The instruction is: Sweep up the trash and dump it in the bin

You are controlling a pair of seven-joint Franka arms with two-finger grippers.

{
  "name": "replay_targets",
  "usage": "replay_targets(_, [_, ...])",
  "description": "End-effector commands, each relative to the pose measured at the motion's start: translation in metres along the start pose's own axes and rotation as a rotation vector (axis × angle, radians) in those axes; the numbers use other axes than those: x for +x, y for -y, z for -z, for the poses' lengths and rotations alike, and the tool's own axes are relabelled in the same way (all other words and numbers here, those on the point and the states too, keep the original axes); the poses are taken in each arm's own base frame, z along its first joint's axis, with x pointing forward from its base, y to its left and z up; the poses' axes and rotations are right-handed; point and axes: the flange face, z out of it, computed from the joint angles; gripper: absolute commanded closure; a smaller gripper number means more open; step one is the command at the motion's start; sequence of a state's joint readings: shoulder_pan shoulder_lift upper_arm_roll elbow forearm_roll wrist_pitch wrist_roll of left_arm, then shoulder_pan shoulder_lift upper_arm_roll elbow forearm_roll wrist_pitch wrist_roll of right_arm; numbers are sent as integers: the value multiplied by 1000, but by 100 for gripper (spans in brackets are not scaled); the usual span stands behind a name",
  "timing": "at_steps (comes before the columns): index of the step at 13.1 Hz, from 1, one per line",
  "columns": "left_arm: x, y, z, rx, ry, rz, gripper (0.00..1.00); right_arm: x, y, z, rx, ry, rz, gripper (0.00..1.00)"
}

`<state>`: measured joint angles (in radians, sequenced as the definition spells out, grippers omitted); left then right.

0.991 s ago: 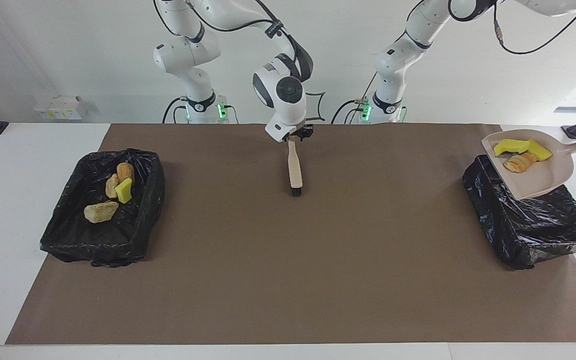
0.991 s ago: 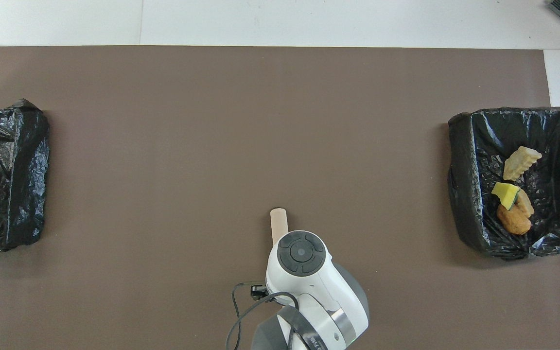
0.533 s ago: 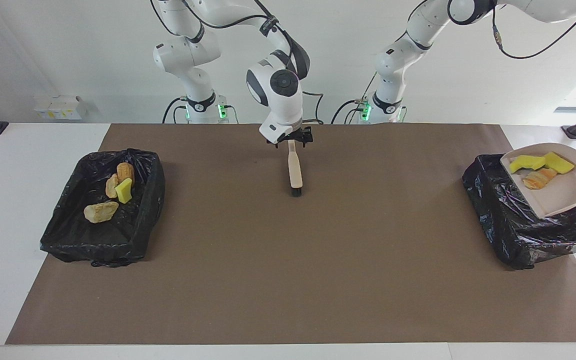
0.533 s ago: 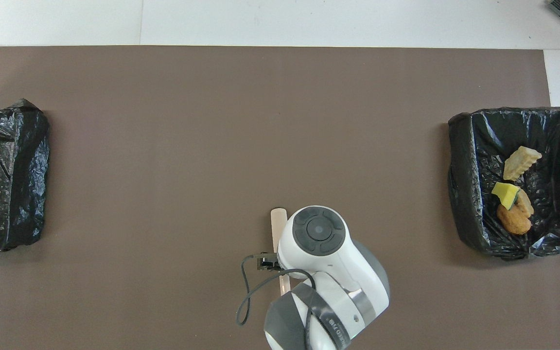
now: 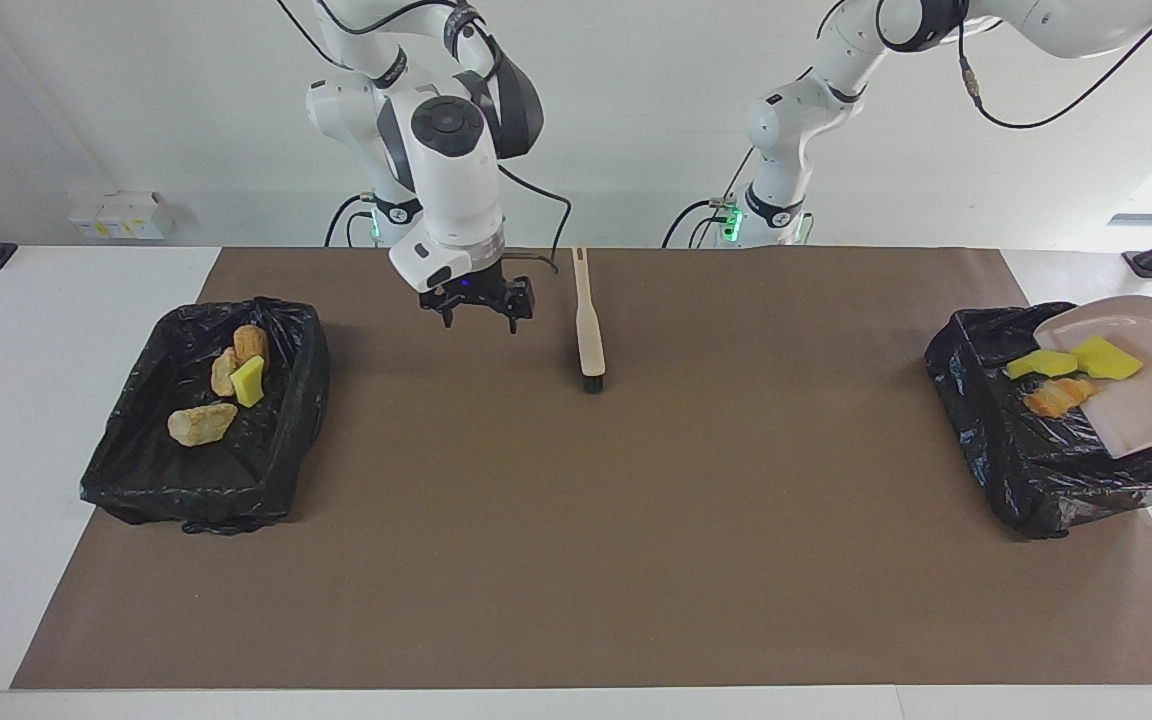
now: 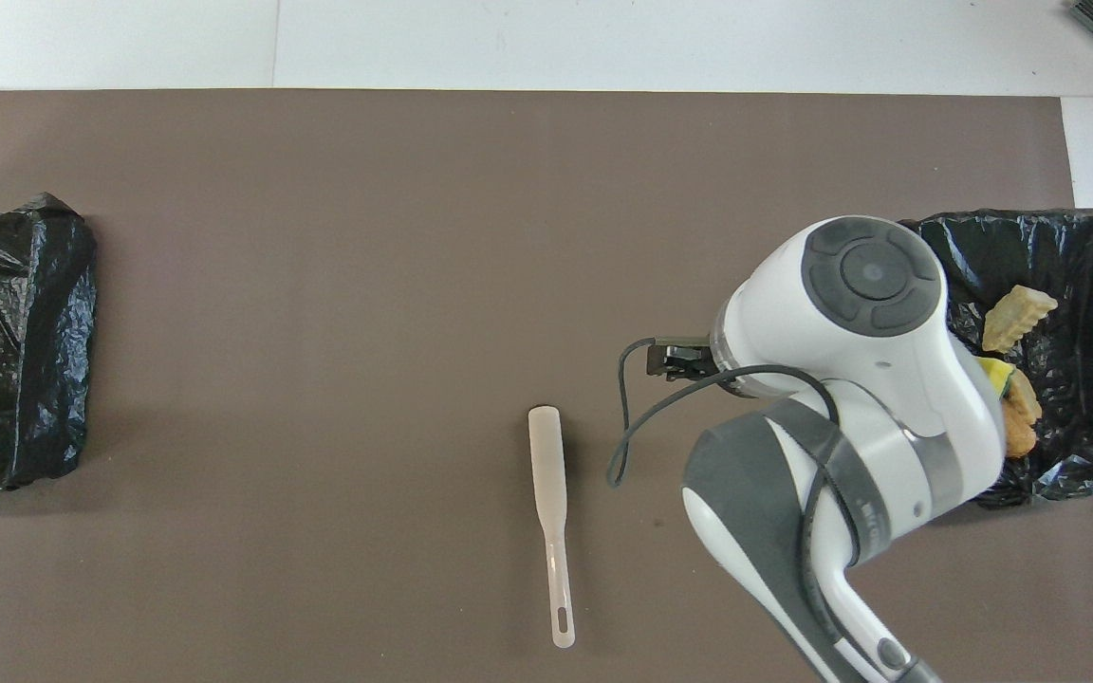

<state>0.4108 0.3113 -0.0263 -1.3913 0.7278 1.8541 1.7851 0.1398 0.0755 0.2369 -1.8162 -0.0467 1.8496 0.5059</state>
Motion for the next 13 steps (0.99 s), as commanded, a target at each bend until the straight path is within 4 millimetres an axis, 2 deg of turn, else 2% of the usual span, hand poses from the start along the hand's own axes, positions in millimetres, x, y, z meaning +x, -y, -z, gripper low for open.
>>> replay_targets(1, [5,-8,47,35,117,-7,100,12,-44,34,-12,-57,45,0])
replay_targets(3, [-2,-13,63,44,203,-23,100,16,-89,58,-14,-85,57,0])
replay_targets(5, [3,-11,82,60,264,-37,100,15,-138,82,-19,-79,-8,0])
replay_targets(6, [7,-11,87,65,284,-36,100,13,-152,91,-25,-65,-3,0])
replay_targets(8, [15,-17,91,67,331,-15,100,11,-193,113,-22,-39,5,0])
replay_targets(10, [20,-18,100,73,374,-24,100,5,-235,148,-7,-17,39,0])
replay_targets(11, [20,-19,106,83,378,-24,100,-2,-254,166,-1,2,64,0])
replay_targets(12, [19,-19,114,97,368,-15,100,-6,-267,168,3,23,64,0])
replay_targets(13, [15,-23,123,102,368,-1,100,-14,-272,173,4,10,59,0])
